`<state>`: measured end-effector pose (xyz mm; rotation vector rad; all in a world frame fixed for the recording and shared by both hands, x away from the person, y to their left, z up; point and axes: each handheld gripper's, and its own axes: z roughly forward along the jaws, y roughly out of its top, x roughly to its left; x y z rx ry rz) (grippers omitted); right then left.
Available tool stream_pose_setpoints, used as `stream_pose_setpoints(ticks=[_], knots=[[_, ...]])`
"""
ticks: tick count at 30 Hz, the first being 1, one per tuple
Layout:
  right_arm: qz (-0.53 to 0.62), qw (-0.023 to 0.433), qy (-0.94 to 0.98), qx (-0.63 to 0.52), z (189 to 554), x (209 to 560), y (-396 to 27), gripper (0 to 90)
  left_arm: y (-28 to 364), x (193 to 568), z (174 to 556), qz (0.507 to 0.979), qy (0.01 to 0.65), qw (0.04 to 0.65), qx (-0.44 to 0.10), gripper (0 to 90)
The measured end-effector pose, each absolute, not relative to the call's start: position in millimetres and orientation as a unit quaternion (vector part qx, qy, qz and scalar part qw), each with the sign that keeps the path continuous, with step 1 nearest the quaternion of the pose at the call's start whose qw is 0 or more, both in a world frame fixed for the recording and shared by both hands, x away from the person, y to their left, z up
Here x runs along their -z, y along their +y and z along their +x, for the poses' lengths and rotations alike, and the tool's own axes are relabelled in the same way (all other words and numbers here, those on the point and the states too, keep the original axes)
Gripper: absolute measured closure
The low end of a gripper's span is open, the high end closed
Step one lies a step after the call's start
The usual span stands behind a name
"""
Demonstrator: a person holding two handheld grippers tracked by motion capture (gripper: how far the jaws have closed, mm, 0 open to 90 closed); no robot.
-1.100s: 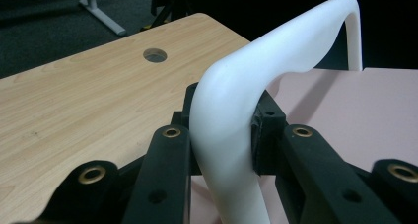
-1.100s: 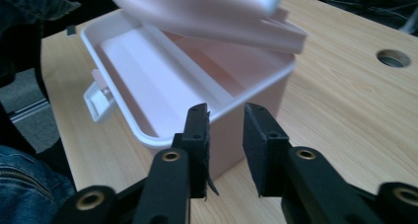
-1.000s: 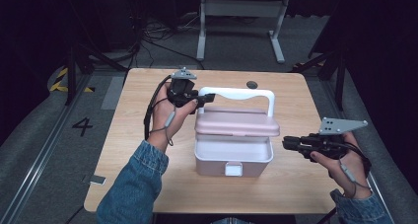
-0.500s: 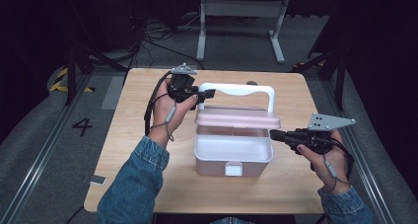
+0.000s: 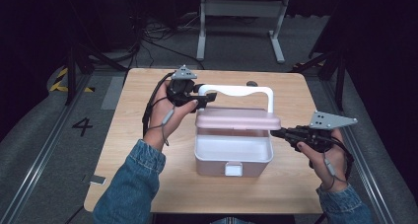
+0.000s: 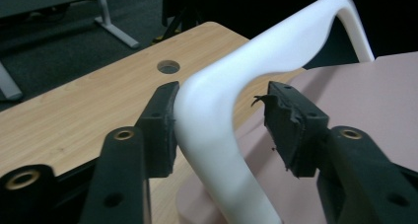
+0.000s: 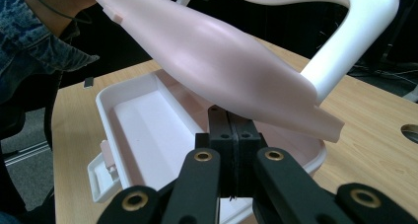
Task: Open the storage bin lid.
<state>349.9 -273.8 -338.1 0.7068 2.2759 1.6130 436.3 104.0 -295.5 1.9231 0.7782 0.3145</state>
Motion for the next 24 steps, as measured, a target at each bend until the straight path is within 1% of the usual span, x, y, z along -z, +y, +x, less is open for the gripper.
stream_pose_setpoints(ticks=[4, 12, 16, 24], knots=[[0.243, 0.131, 0.784, -0.556, 350, 337, -274, 90.0, 115, 292, 429, 0.795, 0.320, 0.492, -0.153, 40.9], [0.239, 0.146, 0.781, -0.558, 352, 332, -273, 90.0, 145, 286, 408, 0.780, 0.332, 0.499, -0.179, 41.0], [0.236, 0.155, 0.778, -0.561, 355, 328, -272, 90.0, 157, 290, 402, 0.781, 0.342, 0.490, -0.184, 41.1], [0.239, 0.162, 0.766, -0.574, 365, 320, -271, 90.0, 165, 299, 392, 0.785, 0.346, 0.481, -0.182, 41.1]])
